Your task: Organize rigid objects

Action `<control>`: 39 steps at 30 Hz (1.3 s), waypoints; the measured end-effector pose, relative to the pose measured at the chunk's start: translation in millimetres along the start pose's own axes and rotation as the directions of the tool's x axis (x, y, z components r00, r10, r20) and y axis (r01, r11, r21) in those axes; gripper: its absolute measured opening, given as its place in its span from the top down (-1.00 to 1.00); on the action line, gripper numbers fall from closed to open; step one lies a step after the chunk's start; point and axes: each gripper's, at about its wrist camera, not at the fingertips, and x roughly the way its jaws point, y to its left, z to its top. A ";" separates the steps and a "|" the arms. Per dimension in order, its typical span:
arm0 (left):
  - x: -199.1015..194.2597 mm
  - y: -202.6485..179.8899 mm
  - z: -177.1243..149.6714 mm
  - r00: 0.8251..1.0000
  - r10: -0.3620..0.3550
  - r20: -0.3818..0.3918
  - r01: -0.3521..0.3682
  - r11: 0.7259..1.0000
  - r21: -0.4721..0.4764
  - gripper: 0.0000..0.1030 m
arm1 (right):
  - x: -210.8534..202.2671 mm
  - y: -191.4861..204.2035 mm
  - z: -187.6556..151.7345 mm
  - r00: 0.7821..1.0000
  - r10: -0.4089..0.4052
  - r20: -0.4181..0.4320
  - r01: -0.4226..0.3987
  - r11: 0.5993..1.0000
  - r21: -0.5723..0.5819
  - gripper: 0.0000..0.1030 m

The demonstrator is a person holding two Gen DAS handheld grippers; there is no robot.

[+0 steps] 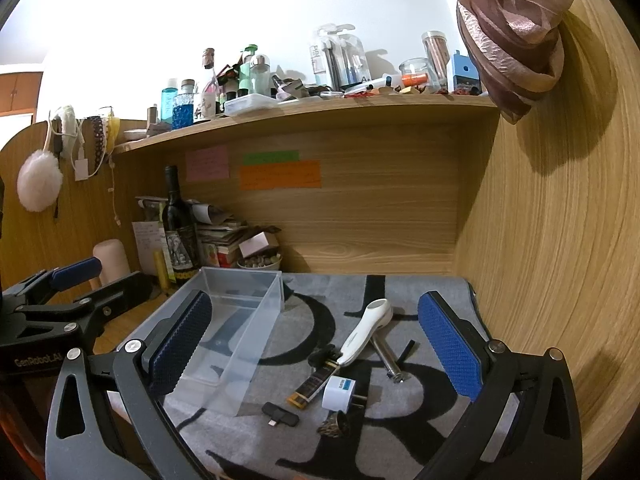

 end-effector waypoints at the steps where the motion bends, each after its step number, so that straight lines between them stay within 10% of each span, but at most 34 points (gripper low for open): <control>1: -0.2 0.1 0.3 1.000 0.000 0.000 0.000 1.000 0.000 -1.00 | -0.1 0.2 -0.1 1.000 0.001 0.000 -0.001 1.000 0.000 -1.00; 35: 36.6 44.6 -0.4 0.994 -0.029 -0.103 0.025 0.999 -0.041 -0.99 | 35.2 -15.5 -6.6 0.996 -0.027 -0.086 0.027 1.000 0.006 -0.87; 39: 52.6 68.8 -4.7 0.986 0.020 -0.164 -0.030 0.998 -0.054 -0.53 | 52.8 -23.6 -10.9 0.989 -0.028 -0.144 0.028 1.000 0.000 -0.62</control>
